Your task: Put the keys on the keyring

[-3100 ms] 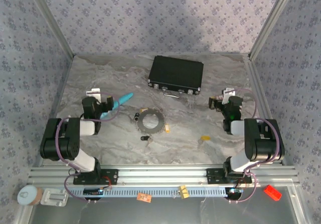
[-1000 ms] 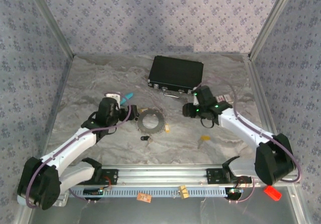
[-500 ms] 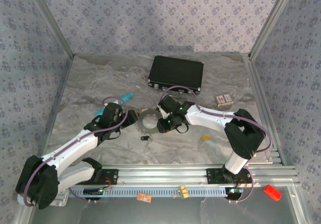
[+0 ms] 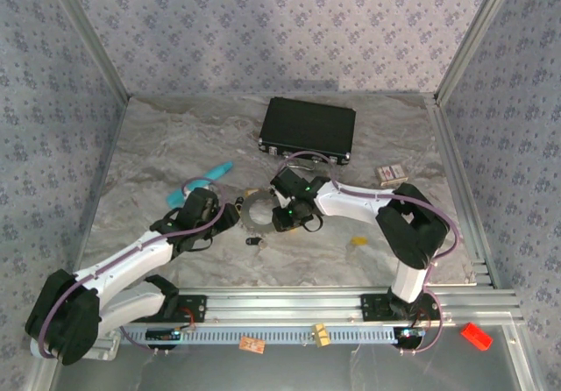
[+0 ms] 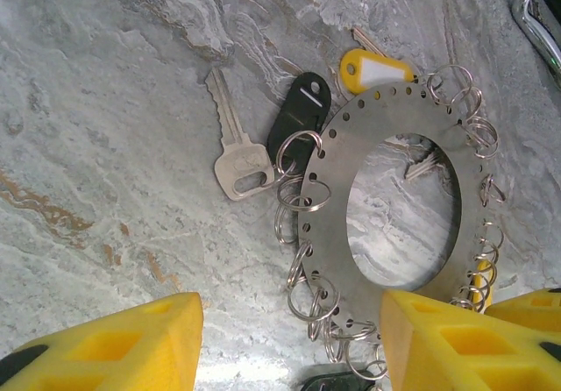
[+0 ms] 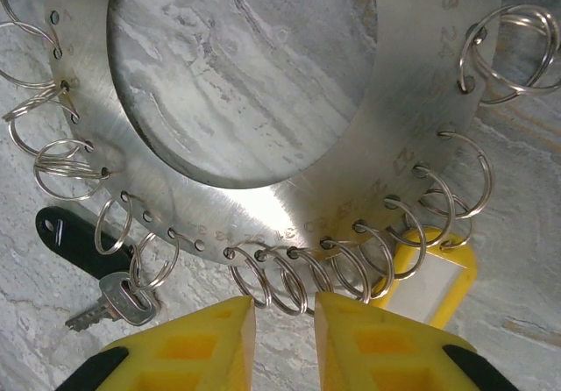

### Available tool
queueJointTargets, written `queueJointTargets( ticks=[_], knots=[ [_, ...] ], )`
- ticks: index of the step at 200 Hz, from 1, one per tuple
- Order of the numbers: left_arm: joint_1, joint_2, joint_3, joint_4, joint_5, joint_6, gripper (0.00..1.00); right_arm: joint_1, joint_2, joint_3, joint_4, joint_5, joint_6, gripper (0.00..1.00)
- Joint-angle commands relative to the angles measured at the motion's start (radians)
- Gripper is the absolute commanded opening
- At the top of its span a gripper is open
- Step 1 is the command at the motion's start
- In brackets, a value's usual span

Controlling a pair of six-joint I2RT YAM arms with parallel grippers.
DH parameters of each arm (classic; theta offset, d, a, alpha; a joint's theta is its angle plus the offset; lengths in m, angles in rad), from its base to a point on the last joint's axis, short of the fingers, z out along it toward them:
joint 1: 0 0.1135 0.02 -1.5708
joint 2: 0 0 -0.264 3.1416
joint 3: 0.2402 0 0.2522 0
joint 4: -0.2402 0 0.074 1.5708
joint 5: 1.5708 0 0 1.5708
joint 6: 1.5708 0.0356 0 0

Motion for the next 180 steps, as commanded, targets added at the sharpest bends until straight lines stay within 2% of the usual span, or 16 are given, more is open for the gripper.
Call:
queueJointTargets(
  ticks=[1, 22, 34, 56, 84, 158, 180],
  knots=[
    [-0.01, -0.022, -0.008, -0.026, -0.018, -0.011, 0.55, 0.011, 0.013, 0.028, -0.007, 0.021, 0.024, 0.25],
    [-0.011, -0.024, -0.008, -0.028, -0.018, -0.01, 0.54, 0.012, 0.008, 0.028, -0.009, 0.042, 0.026, 0.25],
    [-0.012, -0.025, -0.008, -0.03, -0.02, -0.009, 0.53, 0.01, 0.002, 0.03, -0.008, 0.052, 0.026, 0.19],
    [-0.015, -0.024, -0.006, -0.031, -0.023, -0.008, 0.53, 0.003, -0.023, 0.026, 0.003, 0.062, 0.036, 0.17],
    [-0.015, -0.025, 0.001, -0.033, -0.032, -0.001, 0.53, -0.016, -0.045, 0.02, -0.003, 0.076, 0.025, 0.17],
    [-0.015, 0.006, 0.041, -0.027, -0.032, 0.042, 0.51, -0.149, -0.046, 0.069, -0.074, 0.038, -0.09, 0.17],
    [-0.017, 0.007, 0.034, -0.012, -0.029, 0.038, 0.51, -0.142, -0.068, 0.06, -0.097, 0.017, -0.096, 0.17]
  ],
)
